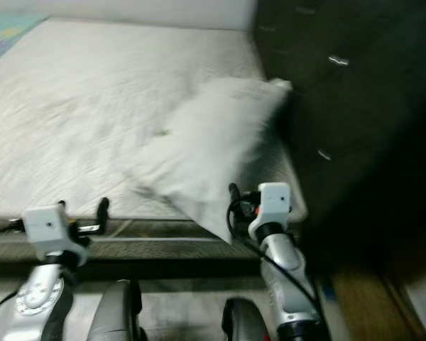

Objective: Clean up the room

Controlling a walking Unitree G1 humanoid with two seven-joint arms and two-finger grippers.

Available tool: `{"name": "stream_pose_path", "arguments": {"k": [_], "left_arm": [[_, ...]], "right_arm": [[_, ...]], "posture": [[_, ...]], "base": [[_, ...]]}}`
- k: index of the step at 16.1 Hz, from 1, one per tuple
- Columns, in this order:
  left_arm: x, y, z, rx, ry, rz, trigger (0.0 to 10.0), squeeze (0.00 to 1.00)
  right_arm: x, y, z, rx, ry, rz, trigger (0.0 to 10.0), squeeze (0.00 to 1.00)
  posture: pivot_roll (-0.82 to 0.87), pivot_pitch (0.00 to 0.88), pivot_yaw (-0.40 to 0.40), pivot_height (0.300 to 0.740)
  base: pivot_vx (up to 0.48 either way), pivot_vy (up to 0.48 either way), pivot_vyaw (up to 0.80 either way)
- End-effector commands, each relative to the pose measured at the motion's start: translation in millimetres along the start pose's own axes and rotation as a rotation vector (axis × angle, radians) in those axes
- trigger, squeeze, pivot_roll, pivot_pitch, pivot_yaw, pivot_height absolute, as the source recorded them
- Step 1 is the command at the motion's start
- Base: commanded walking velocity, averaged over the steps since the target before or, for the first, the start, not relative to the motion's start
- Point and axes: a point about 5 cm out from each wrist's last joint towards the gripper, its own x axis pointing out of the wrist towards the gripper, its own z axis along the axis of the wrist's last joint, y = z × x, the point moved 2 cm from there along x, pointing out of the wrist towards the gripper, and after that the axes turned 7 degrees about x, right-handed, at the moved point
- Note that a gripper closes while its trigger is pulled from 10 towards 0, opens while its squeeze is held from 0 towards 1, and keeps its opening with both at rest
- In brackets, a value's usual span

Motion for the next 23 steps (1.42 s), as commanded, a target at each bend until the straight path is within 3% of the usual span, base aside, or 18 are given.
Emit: {"name": "stream_pose_path", "arguments": {"k": [1,7,18,20,23], "left_arm": [[0.4,-0.5,5.9,0.004,-0.023,-0.008,10.0,0.00],[1.4,-2.7,7.9,-0.011,-0.036,-0.027,10.0,0.00],[2.5,-4.5,9.3,-0.015,-0.045,-0.048,10.0,0.00],[2.6,-4.2,8.9,-0.014,-0.042,-0.043,10.0,0.00],[3.9,-4.3,5.6,0.000,-0.021,-0.031,10.0,0.00]], "right_arm": [[-1.3,-4.0,-0.3,0.010,0.006,-0.018,10.0,0.00],[-1.0,-2.9,0.1,0.006,0.005,-0.010,10.0,0.00],[-0.1,1.2,0.7,0.010,-0.001,0.018,10.0,0.00],[-0.5,2.9,1.0,0.003,-0.003,0.028,10.0,0.00],[-0.1,1.9,0.1,0.015,0.000,0.026,10.0,0.00]], "posture": [[0.02,0.150,-0.065,0.618],[0.01,0.151,-0.062,0.618],[0.01,0.149,-0.060,0.618],[0.01,0.149,-0.060,0.618],[0.01,0.147,-0.061,0.618]], "base": [[0.000,0.000,-0.65],[0.000,0.000,0.00],[0.330,0.000,0.00],[0.308,0.000,0.65],[0.000,0.000,0.16]]}}
